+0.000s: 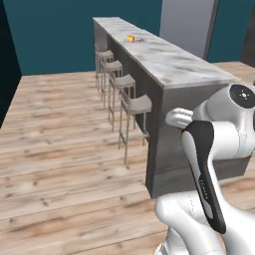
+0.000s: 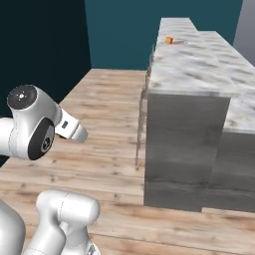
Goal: Take the cheese, steak, and tomato from the fridge and place them on the plate on the dining counter to create an appetizer plate.
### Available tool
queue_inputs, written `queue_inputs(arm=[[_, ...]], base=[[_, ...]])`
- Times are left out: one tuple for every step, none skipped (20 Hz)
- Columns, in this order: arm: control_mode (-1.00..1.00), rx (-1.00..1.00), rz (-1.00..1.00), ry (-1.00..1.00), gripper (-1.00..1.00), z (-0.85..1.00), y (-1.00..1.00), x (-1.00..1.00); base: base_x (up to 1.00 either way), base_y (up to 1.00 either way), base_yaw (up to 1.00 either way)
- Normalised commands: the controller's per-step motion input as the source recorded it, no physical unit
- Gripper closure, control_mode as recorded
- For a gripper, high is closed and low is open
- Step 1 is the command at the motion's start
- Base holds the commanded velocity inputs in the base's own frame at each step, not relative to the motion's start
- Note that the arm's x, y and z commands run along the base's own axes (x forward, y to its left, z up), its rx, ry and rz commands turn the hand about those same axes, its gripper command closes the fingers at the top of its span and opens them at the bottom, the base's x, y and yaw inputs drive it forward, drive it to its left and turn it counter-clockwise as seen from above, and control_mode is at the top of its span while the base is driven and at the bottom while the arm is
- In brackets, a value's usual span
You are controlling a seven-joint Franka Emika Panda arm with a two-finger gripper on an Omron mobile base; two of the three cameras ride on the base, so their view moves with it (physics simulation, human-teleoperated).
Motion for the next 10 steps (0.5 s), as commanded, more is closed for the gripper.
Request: queue_inputs(arm=[[1.0, 0.0, 0.0, 0.0, 1.0, 0.0, 0.0, 0.0], [1.0, 0.0, 0.0, 0.0, 1.0, 0.0, 0.0, 0.0], [1.0, 0.0, 0.0, 0.0, 1.0, 0.0, 0.0, 0.0], [1.0, 0.0, 0.0, 0.0, 1.0, 0.0, 0.0, 0.0], [1.0, 0.0, 0.0, 0.0, 1.0, 0.0, 0.0, 0.0], [1.0, 0.0, 0.0, 0.0, 1.0, 0.0, 0.0, 0.0], [1.0, 0.0, 0.0, 0.0, 1.0, 0.0, 0.0, 0.0], [1.0, 0.0, 0.0, 0.0, 1.0, 0.0, 0.0, 0.0], [1.0, 0.0, 0.0, 0.0, 1.0, 0.0, 0.0, 0.0], [1.0, 0.0, 0.0, 0.0, 1.0, 0.0, 0.0, 0.0]], base=[[0.0, 1.0, -0.1], [0.04, 1.0, -0.1], [0.04, 1.0, -0.1], [0.05, 1.0, -0.1], [0.04, 1.0, -0.11], [0.0, 1.0, -0.15], [0.0, 0.91, -0.21], [0.01, 0.74, -0.27], [0.12, 0.4, -0.36], [0.27, 0.26, -0.49]])
